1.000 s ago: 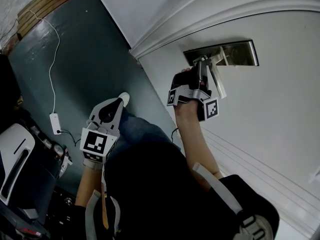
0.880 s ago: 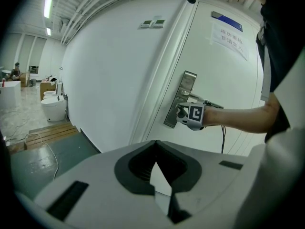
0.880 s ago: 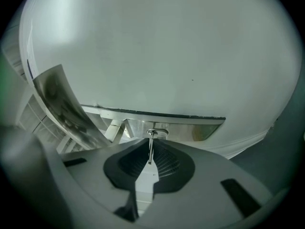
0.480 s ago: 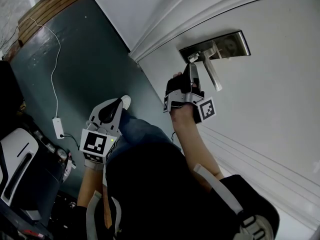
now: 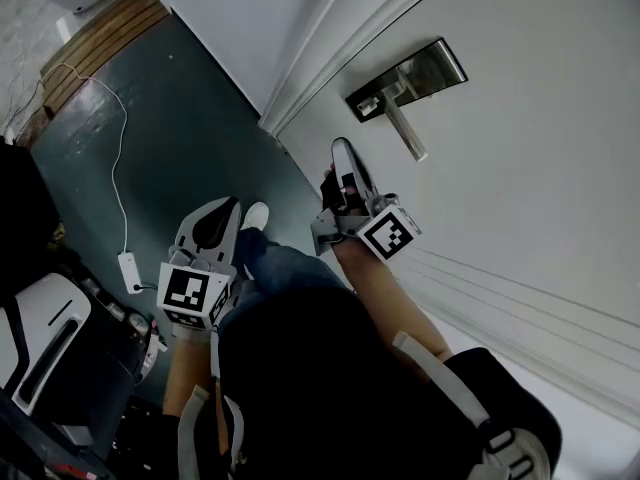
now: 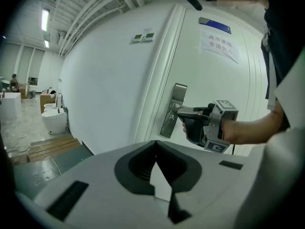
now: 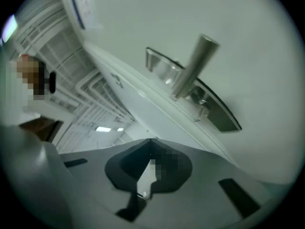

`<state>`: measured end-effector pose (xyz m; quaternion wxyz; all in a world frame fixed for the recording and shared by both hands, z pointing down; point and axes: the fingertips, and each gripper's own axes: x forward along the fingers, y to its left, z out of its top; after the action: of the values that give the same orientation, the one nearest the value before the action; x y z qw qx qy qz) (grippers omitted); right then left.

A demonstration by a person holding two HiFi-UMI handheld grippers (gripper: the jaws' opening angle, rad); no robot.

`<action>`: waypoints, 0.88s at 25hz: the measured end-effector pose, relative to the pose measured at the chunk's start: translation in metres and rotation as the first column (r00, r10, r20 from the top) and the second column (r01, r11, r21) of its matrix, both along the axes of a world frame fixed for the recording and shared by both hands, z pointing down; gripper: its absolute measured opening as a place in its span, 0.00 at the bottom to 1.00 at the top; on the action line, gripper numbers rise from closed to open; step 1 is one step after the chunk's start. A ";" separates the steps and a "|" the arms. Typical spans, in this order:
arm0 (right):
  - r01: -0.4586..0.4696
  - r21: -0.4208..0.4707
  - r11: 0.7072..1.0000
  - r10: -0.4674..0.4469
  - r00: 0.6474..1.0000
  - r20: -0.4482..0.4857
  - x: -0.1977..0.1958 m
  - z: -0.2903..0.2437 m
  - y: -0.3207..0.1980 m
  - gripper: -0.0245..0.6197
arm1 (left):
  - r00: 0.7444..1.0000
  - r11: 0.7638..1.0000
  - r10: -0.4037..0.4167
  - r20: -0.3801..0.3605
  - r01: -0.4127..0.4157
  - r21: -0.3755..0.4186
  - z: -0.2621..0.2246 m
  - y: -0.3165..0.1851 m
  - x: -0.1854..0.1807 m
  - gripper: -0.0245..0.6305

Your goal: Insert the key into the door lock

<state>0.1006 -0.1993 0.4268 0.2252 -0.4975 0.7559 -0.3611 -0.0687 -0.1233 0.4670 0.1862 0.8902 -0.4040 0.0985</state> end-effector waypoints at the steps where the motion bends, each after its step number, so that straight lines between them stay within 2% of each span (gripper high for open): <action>1: 0.033 0.023 0.999 -0.031 0.996 -0.079 -0.007 -0.007 0.006 0.06 | 1.000 1.000 -0.003 -0.003 0.003 0.012 -0.006 0.002 -0.002 0.05; 4: 0.106 0.070 0.992 -0.085 0.964 -0.254 -0.019 -0.024 0.022 0.06 | 1.000 0.999 -0.008 -0.003 0.008 0.046 -0.021 0.005 -0.007 0.05; 10: 0.191 0.136 0.972 -0.106 0.873 -0.475 -0.026 -0.053 0.048 0.06 | 0.999 0.993 -0.011 0.033 0.007 0.121 -0.046 0.013 -0.013 0.05; 17: 0.250 0.181 0.951 -0.092 0.790 -0.606 -0.021 -0.085 0.074 0.06 | 0.997 0.977 -0.006 0.071 -0.010 0.212 -0.082 0.023 -0.019 0.05; 22: 0.278 0.215 0.936 -0.042 0.695 -0.718 -0.022 -0.105 0.093 0.06 | 0.996 0.964 -0.018 0.089 -0.007 0.267 -0.108 0.034 -0.026 0.05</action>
<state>0.0786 -0.1062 0.3223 -0.0379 -0.4872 0.8715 -0.0410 -0.0951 -0.0896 0.3594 0.0462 0.9006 -0.4242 0.0830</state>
